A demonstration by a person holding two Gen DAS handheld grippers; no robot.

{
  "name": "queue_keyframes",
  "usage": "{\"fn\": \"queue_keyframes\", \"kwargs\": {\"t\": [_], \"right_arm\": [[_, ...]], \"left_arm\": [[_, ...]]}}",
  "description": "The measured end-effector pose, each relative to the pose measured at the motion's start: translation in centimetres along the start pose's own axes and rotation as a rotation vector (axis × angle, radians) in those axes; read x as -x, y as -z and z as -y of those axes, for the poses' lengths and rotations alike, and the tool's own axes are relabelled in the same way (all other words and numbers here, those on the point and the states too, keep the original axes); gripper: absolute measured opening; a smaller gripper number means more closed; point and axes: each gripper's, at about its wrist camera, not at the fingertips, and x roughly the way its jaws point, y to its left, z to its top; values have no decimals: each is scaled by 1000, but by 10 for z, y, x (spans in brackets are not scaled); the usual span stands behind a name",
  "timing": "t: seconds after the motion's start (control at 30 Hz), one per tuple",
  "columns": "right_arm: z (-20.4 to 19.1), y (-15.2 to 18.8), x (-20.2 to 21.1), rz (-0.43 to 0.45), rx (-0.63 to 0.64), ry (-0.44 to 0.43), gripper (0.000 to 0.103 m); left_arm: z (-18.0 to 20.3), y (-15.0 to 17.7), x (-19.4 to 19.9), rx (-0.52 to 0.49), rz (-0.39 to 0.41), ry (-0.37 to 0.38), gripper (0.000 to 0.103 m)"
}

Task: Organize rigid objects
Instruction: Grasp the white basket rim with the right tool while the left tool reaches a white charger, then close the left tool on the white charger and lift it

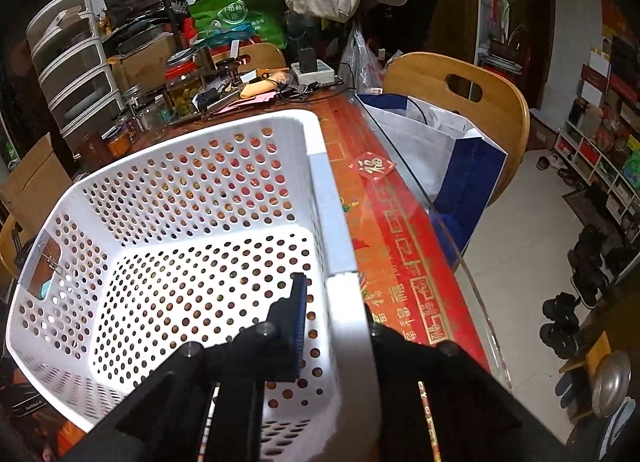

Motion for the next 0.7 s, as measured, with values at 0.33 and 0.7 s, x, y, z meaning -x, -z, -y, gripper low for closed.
{"fn": "queue_keyframes", "kwargs": {"t": [0.33,0.7], "right_arm": [[2,0,-1,4,-3,-18,10],[4,0,-1,9,3,-29,10]], "left_arm": [[5,-3,3,15,16,-34,44],[6,-8,33,-61,96,-207,44]]}}
